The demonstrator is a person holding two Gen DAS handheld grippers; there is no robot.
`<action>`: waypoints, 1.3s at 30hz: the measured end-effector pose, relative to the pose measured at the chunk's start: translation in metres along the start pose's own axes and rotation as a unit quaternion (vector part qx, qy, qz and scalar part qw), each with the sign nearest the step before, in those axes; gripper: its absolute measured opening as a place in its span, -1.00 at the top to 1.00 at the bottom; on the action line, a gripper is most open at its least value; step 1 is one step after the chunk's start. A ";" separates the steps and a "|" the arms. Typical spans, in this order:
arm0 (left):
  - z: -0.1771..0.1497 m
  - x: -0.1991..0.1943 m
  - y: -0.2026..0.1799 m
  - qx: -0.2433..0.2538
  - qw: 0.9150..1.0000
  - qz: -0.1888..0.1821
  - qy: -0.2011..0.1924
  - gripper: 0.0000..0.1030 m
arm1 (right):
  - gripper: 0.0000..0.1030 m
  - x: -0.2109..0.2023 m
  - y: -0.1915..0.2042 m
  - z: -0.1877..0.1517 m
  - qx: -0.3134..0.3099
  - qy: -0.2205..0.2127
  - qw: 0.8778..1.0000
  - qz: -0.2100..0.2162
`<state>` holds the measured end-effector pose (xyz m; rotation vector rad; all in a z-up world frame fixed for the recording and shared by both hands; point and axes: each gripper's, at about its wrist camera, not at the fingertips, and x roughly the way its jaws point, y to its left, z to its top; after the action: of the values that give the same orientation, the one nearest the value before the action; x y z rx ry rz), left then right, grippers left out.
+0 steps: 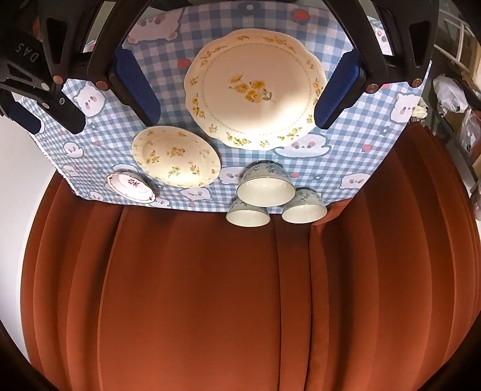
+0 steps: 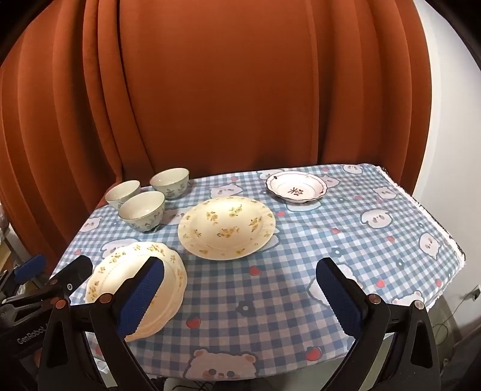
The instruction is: Organize plates and bowls
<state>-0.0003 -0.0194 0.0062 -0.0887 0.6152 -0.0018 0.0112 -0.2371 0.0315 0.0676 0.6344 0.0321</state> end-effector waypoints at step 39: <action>-0.003 -0.001 -0.006 0.006 1.000 0.005 -0.009 -0.99 | -0.98 -0.001 -0.004 -0.016 -0.011 -0.016 1.000 0.002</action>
<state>-0.0022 -0.0251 0.0050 -0.0749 0.5975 0.0046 0.0014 -0.2402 0.0190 0.0484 0.6028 0.0414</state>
